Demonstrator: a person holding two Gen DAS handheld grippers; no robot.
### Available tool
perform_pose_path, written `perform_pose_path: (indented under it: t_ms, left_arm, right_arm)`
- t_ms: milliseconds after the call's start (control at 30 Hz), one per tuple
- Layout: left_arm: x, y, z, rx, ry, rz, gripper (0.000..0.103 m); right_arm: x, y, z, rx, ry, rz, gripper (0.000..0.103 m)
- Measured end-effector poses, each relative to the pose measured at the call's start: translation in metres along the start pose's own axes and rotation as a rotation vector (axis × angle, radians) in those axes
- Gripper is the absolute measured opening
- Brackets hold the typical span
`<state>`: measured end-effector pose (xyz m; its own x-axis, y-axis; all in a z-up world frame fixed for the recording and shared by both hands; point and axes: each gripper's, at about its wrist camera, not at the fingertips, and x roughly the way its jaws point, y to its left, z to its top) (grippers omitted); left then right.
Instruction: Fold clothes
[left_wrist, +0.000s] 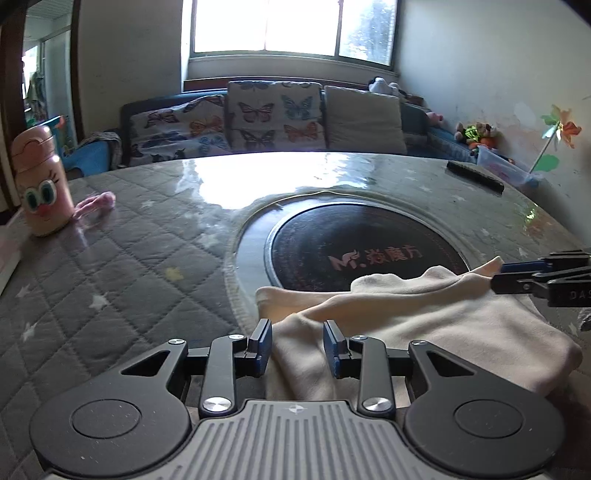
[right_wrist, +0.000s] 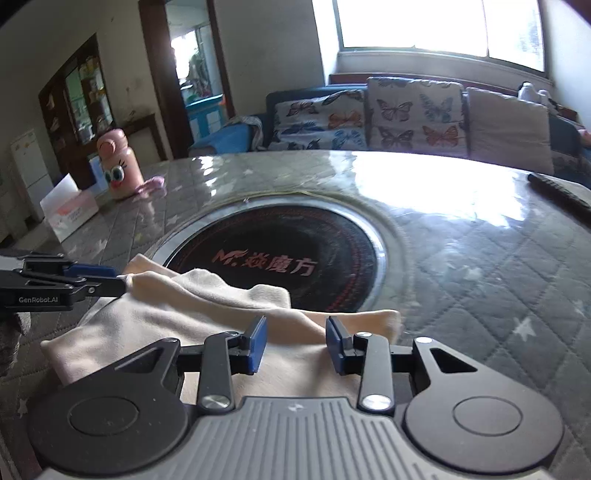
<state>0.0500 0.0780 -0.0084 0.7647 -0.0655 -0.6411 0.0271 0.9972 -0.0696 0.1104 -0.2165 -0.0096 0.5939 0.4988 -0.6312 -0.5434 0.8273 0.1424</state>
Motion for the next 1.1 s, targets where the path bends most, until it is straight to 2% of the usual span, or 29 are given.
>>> perform_pose_path:
  t_ms: [300,800,967,1100]
  left_arm:
    - [-0.013,0.008,-0.014,-0.065,0.035,0.018,0.039]
    - [-0.015,0.008,-0.020,-0.112,0.070,0.010,0.039]
    - [-0.014,0.008,-0.020,-0.124,0.078,0.001,0.037]
    - [-0.013,0.010,-0.019,-0.147,0.084,-0.022,0.028]
  right_arm:
    - [-0.024,-0.028,-0.019,0.092,-0.017,-0.088,0.040]
    - [-0.010,-0.034,-0.028,0.151,-0.005,-0.070,0.037]
    - [-0.008,-0.033,-0.027,0.167,-0.008,-0.054,0.023]
    - [-0.007,-0.033,-0.026,0.172,-0.010,-0.043,0.014]
